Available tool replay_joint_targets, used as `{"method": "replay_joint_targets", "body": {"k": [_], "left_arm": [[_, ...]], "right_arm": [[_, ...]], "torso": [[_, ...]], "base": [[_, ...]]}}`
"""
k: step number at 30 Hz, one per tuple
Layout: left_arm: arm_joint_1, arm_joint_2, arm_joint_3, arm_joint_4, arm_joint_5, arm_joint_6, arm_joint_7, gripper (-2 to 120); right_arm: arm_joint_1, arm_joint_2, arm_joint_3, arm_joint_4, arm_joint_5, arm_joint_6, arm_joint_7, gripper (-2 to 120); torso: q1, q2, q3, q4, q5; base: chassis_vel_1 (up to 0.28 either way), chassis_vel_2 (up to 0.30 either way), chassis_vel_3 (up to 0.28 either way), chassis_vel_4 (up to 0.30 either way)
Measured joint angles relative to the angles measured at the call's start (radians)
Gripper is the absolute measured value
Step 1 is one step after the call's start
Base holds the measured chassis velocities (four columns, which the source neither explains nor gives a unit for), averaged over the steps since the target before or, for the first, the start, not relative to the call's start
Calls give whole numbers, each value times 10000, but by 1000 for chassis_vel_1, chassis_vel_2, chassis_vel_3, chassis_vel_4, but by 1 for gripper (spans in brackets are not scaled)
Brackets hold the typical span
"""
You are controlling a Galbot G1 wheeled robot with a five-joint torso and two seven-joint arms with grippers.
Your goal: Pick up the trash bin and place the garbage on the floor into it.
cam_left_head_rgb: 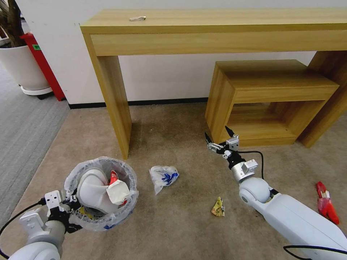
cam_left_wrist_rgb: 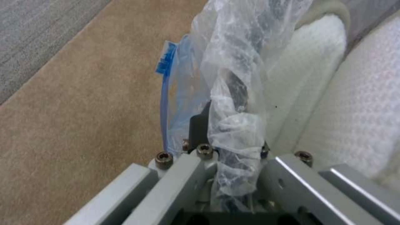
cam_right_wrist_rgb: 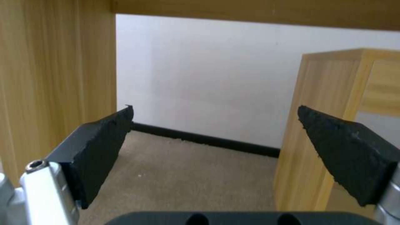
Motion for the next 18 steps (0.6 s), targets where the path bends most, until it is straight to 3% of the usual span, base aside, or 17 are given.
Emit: {"method": "replay_joint_targets", "body": {"k": [10, 18], "left_arm": [[-53, -55, 88, 180, 88, -23, 12, 0], [-48, -172, 134, 204, 206, -64, 51, 0]], "right_arm": [[-265, -271, 11, 460, 315, -460, 330, 100], [-621, -994, 61, 1307, 1319, -1650, 838, 100]], "torso": [[-1, 0, 0, -1, -1], [-1, 0, -1, -1, 0]], "base": [[-2, 6, 4, -3], [0, 0, 0, 0]]}}
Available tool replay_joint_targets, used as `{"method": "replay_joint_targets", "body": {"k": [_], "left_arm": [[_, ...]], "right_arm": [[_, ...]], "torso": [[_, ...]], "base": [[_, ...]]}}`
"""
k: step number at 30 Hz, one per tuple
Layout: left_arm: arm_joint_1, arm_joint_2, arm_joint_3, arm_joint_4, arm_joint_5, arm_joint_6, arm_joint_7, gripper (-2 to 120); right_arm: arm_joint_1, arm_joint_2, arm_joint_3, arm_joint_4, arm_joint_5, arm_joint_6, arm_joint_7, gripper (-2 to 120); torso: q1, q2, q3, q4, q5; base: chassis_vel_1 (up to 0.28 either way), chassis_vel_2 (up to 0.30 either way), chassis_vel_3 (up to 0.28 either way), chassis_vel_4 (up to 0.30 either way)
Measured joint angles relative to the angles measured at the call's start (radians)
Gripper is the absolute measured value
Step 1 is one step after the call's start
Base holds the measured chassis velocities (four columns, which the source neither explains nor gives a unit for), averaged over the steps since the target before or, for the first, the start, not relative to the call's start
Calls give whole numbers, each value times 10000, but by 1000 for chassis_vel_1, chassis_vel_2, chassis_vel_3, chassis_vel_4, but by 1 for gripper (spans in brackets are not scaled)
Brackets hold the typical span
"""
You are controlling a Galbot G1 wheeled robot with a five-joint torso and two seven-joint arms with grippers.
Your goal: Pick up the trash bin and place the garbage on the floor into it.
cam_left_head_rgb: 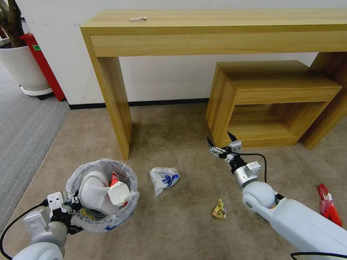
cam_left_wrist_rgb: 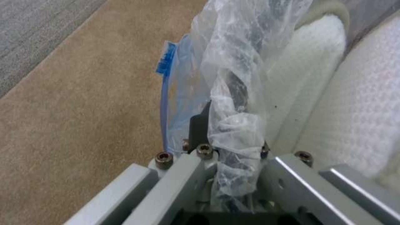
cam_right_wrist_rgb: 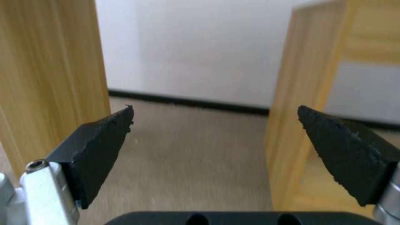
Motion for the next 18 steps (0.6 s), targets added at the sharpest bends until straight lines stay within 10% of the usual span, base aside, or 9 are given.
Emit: {"method": "replay_joint_targets", "body": {"k": [18], "left_arm": [[-61, -161, 40, 207, 201, -176, 77, 0]], "right_arm": [[-1531, -1154, 174, 1574, 3675, -4060, 3435, 100]], "torso": [[0, 0, 0, 0, 0]], "base": [[0, 0, 0, 0]]}}
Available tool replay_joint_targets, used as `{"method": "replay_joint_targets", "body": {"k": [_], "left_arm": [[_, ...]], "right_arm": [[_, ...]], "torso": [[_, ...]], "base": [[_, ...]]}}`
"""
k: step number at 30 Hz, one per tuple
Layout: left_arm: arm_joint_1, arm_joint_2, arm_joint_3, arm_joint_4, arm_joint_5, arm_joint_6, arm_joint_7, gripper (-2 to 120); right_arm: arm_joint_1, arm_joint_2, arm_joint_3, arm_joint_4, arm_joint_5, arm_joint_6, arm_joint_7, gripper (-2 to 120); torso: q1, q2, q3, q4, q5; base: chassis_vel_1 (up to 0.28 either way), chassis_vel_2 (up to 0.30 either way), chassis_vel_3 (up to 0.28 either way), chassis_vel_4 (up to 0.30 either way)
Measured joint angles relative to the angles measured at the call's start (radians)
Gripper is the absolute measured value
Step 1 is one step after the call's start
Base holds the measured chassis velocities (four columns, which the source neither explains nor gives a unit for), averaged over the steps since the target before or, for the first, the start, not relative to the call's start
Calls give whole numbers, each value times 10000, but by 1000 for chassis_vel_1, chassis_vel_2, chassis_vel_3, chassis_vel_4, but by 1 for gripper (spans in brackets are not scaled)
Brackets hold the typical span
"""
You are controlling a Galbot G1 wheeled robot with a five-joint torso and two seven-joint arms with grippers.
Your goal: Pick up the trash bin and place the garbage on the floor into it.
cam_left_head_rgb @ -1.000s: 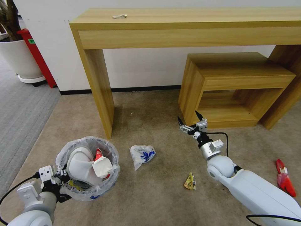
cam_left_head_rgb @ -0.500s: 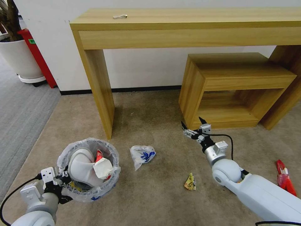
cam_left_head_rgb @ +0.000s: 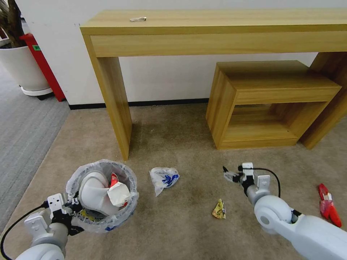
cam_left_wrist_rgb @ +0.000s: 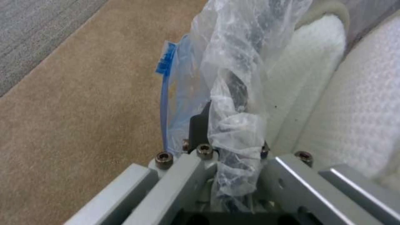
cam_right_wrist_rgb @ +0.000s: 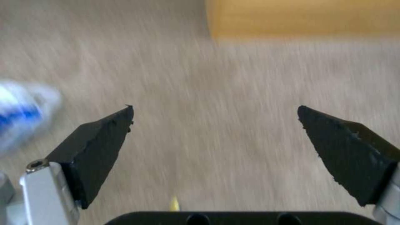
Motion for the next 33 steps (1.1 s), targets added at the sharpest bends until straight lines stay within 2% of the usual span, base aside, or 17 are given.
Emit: {"method": "replay_joint_targets", "body": {"k": [5, 14, 22, 28, 33], "left_arm": [[-73, -49, 18, 149, 29, -35, 5, 0], [-176, -88, 58, 302, 51, -85, 29, 0], [-207, -116, 137, 345, 44, -86, 32, 0], [-154, -156, 140, 300, 39, -122, 32, 0], [-103, -153, 123, 224, 31, -127, 33, 0]], "right_arm": [[-464, 75, -12, 33, 395, -250, 778, 100], [-1349, 510, 40, -522, 305, -363, 1150, 100], [-1579, 1249, -217, -1419, -191, -219, 494, 100], [-1214, 1815, -620, -2267, -482, 202, -555, 100], [-968, 2073, -893, -2711, -557, 429, -903, 100]], "torso": [[0, 0, 0, 0, -2], [0, 0, 0, -1, 2], [0, 0, 0, 0, -1], [1, 0, 1, 1, -1], [1, 0, 0, 0, -2]], "base": [[0, 0, 0, 0], [0, 0, 0, 0], [0, 0, 0, 0], [0, 0, 0, 0], [0, 0, 0, 0]]}}
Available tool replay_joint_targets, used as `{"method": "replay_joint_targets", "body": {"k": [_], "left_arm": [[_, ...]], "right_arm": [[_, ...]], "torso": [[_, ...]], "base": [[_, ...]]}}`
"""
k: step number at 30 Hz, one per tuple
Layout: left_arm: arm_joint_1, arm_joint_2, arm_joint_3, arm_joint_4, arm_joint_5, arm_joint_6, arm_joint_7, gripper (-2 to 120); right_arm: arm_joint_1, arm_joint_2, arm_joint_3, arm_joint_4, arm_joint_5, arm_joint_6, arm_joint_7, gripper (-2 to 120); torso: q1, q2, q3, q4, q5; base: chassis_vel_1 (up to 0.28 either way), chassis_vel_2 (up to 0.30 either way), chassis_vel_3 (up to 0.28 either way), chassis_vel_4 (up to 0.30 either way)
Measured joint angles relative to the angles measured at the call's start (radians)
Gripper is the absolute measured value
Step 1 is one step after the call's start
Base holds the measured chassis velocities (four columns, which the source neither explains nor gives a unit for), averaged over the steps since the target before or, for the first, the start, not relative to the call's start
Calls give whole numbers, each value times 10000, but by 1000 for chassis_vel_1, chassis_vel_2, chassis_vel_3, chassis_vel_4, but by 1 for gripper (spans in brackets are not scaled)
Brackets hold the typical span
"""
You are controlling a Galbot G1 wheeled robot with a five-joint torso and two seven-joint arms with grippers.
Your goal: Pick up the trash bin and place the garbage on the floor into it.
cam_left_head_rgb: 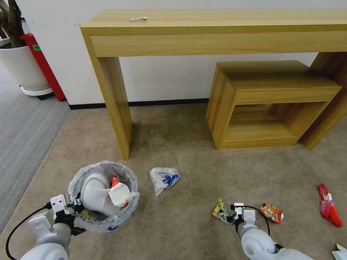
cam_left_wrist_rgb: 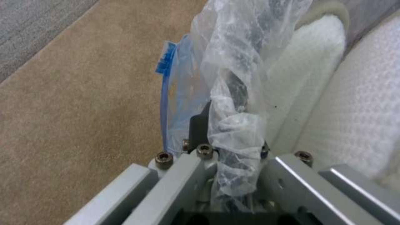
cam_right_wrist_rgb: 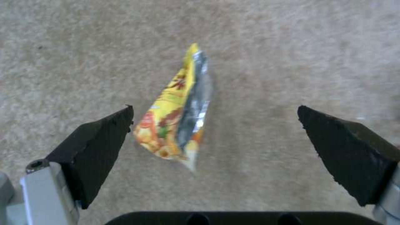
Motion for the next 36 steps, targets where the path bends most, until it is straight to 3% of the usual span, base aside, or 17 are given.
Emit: {"method": "replay_joint_targets", "body": {"k": [12, 17, 36], "left_arm": [[199, -74, -30, -192, 14, -71, -1, 0], [257, -114, -20, -280, 30, -83, 0, 0], [347, -232, 56, -522, 15, -180, 9, 0]], "right_arm": [[511, 731, -505, -1306, -404, 467, -325, 100], [652, 933, -640, -1592, -554, 557, -353, 92], [703, 1308, -825, -2422, -1207, 1088, -606, 21]], "torso": [[0, -1, 0, 1, 0], [0, 0, 0, 0, 0], [0, 0, 0, -1, 1]], "base": [[0, 0, 0, 0], [0, 0, 0, 0], [0, 0, 0, 0]]}}
